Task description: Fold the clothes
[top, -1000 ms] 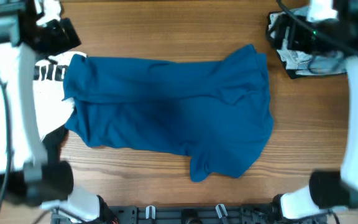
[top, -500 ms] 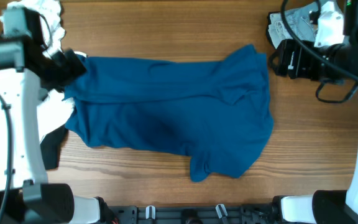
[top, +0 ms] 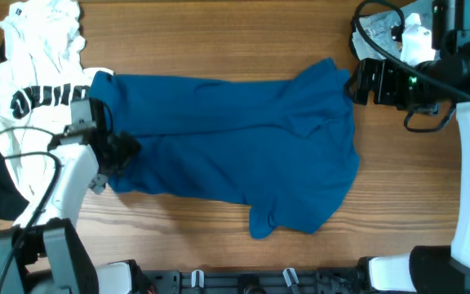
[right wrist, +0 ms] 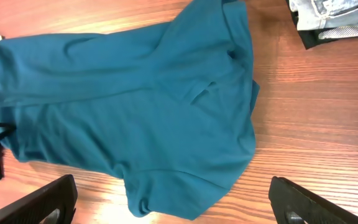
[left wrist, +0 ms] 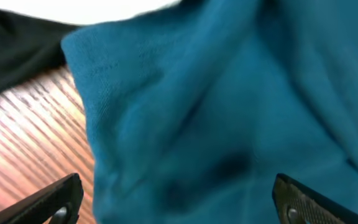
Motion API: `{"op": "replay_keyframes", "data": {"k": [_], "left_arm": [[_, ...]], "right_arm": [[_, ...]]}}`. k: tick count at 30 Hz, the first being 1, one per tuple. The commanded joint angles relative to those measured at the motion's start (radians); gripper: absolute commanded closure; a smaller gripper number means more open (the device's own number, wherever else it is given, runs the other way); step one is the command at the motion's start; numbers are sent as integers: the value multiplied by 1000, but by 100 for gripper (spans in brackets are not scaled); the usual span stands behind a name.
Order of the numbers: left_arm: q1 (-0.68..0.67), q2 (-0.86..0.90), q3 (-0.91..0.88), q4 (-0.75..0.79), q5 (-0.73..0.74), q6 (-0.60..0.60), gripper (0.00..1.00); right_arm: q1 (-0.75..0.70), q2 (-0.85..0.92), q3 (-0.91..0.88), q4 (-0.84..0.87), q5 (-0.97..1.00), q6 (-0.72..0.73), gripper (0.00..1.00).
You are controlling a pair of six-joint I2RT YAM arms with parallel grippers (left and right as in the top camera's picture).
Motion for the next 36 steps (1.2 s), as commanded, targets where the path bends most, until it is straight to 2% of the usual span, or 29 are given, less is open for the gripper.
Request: {"op": "replay_keyframes", "data": {"k": [1, 7, 11, 13, 18, 24, 31, 33, 36], "left_arm": [[41, -24, -60, 57, -43, -105, 3], [166, -24, -67, 96, -35, -142, 0], [261, -24, -69, 162, 80, -142, 1], [299, -24, -86, 210, 146, -141, 5], [292, -24, -132, 274, 181, -141, 17], [275, -24, -178, 277, 176, -141, 22], [275, -24, -247, 300, 92, -179, 27], [275, -24, -250, 300, 92, -188, 36], [275, -24, -250, 312, 92, -190, 58]], "right_arm": [[5, 42, -3, 1, -12, 13, 0], [5, 77, -3, -7, -13, 14, 1], [5, 95, -3, -10, -13, 14, 1], [5, 102, -3, -14, -13, 14, 1], [5, 108, -3, -8, -13, 14, 1], [5, 108, -3, -7, -13, 14, 1], [5, 108, -3, -7, -12, 13, 1], [5, 108, -3, -7, -12, 13, 0], [5, 108, -3, -7, -13, 14, 1]]}}
